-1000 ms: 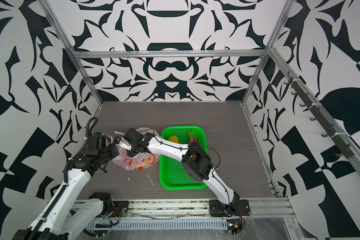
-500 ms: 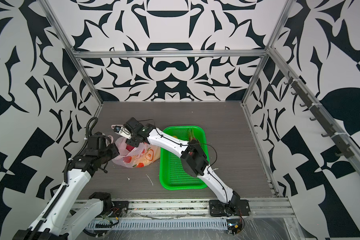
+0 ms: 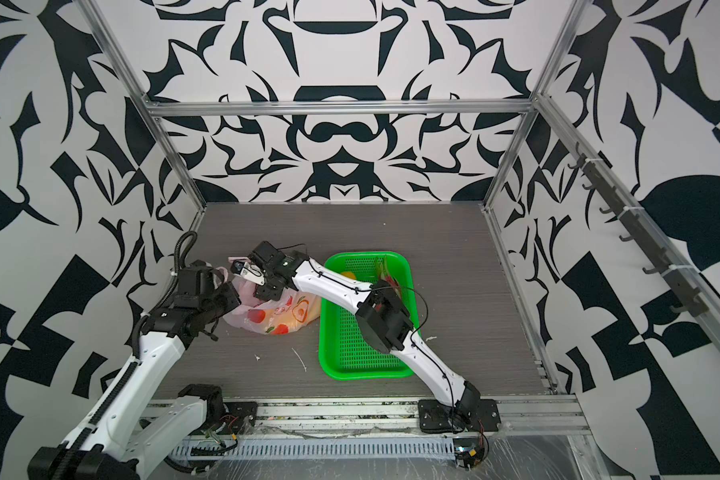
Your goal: Untie the knot of the plastic bag and take out the fruit
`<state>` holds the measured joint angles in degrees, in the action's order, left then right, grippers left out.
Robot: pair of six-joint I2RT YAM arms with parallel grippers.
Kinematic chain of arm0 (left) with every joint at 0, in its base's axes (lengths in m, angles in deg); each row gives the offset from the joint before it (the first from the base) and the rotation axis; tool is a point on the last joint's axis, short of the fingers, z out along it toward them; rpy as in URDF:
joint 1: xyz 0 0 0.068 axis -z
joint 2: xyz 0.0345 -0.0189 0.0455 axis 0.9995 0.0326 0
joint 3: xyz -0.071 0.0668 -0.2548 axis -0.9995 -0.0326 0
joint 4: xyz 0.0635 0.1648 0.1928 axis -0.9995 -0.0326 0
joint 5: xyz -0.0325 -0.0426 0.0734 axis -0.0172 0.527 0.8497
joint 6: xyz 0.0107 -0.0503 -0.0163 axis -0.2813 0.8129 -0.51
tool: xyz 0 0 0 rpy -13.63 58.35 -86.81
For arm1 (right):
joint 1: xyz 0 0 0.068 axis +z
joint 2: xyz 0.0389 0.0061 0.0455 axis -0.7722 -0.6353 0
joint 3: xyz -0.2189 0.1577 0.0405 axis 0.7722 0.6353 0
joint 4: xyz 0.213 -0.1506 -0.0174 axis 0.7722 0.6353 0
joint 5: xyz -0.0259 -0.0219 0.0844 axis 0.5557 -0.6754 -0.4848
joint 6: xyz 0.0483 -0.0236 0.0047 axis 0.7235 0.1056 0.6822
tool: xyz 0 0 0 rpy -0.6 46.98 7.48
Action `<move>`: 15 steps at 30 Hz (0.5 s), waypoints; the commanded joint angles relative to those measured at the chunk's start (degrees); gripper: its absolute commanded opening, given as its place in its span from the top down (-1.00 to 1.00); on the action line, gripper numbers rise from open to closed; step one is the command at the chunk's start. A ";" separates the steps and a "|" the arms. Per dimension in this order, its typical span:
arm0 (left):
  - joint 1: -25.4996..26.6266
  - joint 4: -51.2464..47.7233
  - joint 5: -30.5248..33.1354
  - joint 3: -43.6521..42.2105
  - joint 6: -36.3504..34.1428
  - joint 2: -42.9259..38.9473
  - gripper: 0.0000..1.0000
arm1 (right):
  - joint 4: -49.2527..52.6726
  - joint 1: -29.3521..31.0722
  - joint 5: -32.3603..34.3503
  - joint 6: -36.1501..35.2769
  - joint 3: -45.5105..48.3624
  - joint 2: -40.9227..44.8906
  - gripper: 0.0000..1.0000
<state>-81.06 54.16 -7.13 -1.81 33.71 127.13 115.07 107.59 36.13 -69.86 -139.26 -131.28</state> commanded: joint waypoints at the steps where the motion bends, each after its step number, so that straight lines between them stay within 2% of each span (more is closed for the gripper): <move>1: -0.22 2.30 -0.20 1.50 -0.12 0.58 1.00 | 0.20 -0.85 -1.54 -0.35 -3.47 0.52 -0.43; 15: -0.23 5.49 -2.08 3.91 -0.45 4.08 1.00 | 1.79 -2.17 -3.80 -1.04 -9.06 -4.87 -0.54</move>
<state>-81.06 58.31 -8.44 0.24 33.69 130.65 115.79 105.93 33.44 -70.54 -146.39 -136.62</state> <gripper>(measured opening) 0.050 0.766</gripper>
